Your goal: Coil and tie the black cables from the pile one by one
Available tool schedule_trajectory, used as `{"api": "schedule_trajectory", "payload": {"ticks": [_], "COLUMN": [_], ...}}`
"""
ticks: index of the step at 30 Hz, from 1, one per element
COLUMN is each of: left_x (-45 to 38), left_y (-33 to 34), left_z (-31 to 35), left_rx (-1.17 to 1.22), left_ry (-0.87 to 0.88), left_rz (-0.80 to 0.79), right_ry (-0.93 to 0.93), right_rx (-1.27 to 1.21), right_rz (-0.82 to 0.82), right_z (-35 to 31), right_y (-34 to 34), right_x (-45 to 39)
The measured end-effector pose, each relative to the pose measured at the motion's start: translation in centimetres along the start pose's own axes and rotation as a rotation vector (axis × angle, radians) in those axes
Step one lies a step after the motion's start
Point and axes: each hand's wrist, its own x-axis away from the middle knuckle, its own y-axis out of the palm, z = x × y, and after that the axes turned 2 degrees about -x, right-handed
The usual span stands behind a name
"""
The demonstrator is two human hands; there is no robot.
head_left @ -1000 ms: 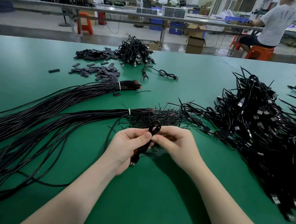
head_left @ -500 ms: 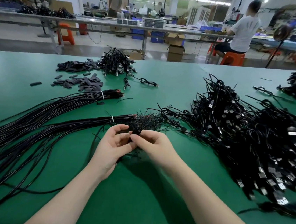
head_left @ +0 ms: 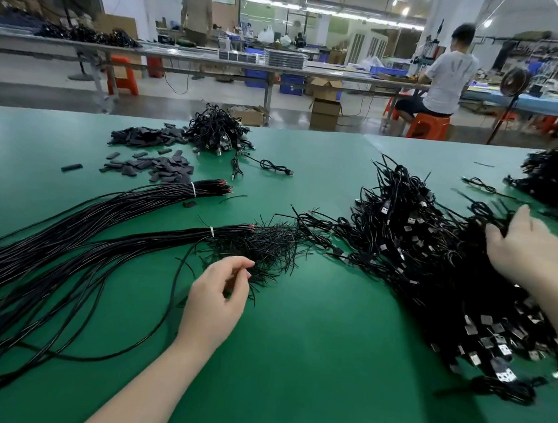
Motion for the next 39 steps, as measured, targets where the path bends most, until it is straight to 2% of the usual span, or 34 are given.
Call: {"api": "schedule_trajectory", "payload": {"ticks": [1,3,6,8,9,11,13,15,17,18,20,24,28,33,35,39], "left_x": [0.1,0.1,0.0,-1.0,-2.0,-4.6,-7.3,-9.3,-10.3,-10.5,-10.5,-10.8,-12.0,-14.0,-14.7,-15.0], "left_y": [-0.1,-0.4,-0.7,-1.2,-1.6,-2.8,-4.6,-7.2,-10.3,-11.8,-14.1,-15.8,-16.7,-19.2,-20.8,-21.0], "left_z": [0.2,0.5,1.0,1.5,1.6,0.6,-1.5,-4.1,-6.6,-7.6,-8.9,-9.3,-9.5,-9.0,-8.4,-7.2], "left_rx": [-0.028,-0.131,-0.319,-0.264,-0.231,-0.28,-0.467,-0.699,-0.981,-1.095,-1.147,-1.024,-0.902,-0.821,-0.733,-0.271], "left_ry": [0.02,0.142,0.414,0.348,0.267,0.111,-0.022,-0.142,-0.251,-0.291,-0.327,-0.279,-0.323,-0.333,-0.396,-0.522], "left_rz": [-0.008,0.007,0.012,0.046,0.073,0.092,0.018,-0.069,-0.189,-0.271,-0.364,-0.284,-0.323,-0.249,-0.221,-0.115], "right_ry": [-0.015,-0.059,-0.211,-0.414,-0.527,-0.722,-0.816,-0.754,-0.666,-0.64,-0.62,-0.625,-0.607,-0.618,-0.62,-0.625], "right_rx": [-0.013,-0.136,-0.335,-0.385,-0.44,-0.549,-0.62,-0.644,-0.6,-0.562,-0.528,-0.577,-0.613,-0.602,-0.59,-0.582], "right_rz": [-0.003,0.109,0.433,0.652,0.695,0.571,0.273,-0.06,-0.222,-0.229,-0.173,-0.145,-0.179,-0.159,-0.156,-0.145], "right_z": [0.4,-0.1,-2.1,-4.3,-5.9,-9.7,-13.1,-15.5,-16.4,-16.4,-16.3,-16.1,-15.8,-15.8,-15.8,-15.8], "right_y": [0.7,0.8,-0.1,0.2,0.7,2.6,5.9,9.5,12.9,14.0,15.4,16.4,16.6,16.8,16.8,16.8], "right_x": [0.0,0.0,1.2,3.8,5.7,9.5,12.9,15.5,16.5,16.6,16.6,16.3,16.1,15.9,15.8,15.9]}}
